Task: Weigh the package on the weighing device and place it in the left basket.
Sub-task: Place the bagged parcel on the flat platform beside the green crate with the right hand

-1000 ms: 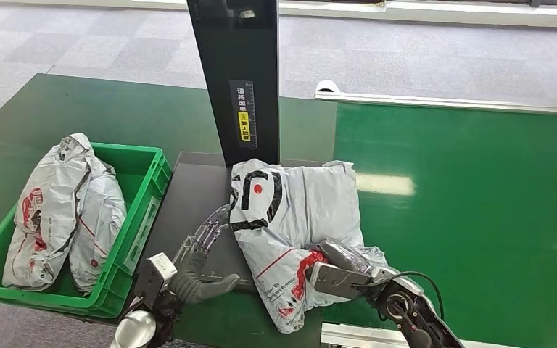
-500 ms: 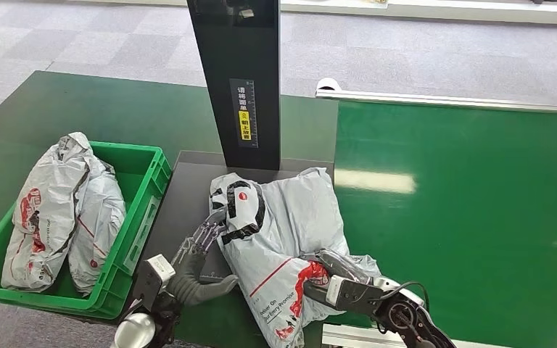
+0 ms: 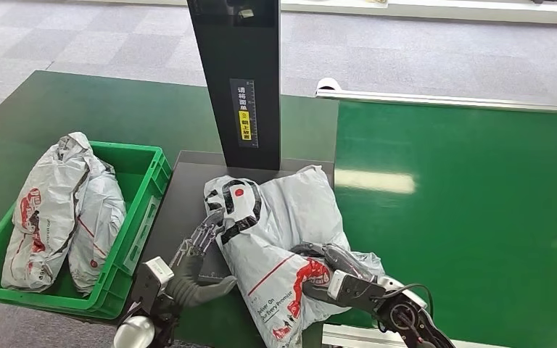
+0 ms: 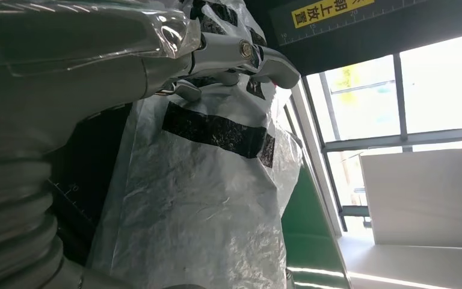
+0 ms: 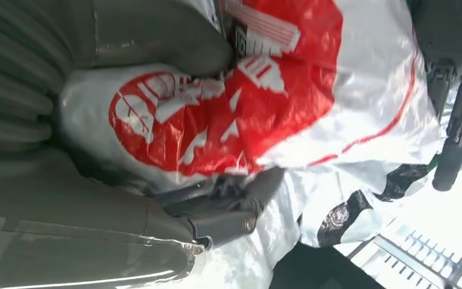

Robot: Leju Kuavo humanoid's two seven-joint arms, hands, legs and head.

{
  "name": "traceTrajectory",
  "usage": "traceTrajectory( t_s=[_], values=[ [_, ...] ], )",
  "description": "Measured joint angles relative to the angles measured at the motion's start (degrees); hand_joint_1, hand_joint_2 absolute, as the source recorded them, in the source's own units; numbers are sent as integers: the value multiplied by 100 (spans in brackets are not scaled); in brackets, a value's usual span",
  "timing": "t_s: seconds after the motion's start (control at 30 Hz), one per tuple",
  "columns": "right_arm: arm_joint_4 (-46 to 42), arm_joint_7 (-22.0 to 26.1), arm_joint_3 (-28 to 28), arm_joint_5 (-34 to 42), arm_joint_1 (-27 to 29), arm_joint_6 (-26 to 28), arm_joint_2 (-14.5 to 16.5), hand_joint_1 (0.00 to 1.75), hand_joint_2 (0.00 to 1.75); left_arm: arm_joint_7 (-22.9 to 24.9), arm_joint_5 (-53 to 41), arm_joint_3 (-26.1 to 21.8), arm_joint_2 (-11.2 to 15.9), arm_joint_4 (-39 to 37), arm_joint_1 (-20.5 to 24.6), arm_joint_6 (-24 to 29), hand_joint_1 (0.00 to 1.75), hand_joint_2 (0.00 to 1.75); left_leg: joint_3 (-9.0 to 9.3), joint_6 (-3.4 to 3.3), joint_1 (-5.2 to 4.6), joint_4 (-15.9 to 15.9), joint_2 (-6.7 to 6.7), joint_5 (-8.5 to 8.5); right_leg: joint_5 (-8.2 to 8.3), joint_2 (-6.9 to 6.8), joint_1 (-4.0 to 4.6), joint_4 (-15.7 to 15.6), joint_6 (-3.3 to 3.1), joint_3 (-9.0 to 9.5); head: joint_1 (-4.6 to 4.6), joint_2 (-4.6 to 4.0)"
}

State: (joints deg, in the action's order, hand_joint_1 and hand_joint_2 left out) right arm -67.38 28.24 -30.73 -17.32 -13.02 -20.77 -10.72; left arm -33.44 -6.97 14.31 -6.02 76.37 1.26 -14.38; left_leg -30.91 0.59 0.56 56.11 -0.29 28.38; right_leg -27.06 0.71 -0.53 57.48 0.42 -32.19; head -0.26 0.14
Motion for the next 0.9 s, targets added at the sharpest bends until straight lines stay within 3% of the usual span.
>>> traceTrajectory(
  t_s=[0.63, 0.9],
  values=[
    [-7, 6, 132, 22, 82, 130, 61, 0, 175, -2, -1, 1, -1, 42, -55, -2, 0, 175, -2, 0, 0, 0, -1, 0, 0, -1, 0, 0, 0, -2, 0, 1],
    [-230, 222, 491, 480, 336, 389, 147, 0, 175, -33, -26, -2, -2, 135, -152, 14, 0, 175, -4, 0, 0, 0, -2, 0, 0, -2, 0, 0, 0, -5, 0, 1]
  ],
)
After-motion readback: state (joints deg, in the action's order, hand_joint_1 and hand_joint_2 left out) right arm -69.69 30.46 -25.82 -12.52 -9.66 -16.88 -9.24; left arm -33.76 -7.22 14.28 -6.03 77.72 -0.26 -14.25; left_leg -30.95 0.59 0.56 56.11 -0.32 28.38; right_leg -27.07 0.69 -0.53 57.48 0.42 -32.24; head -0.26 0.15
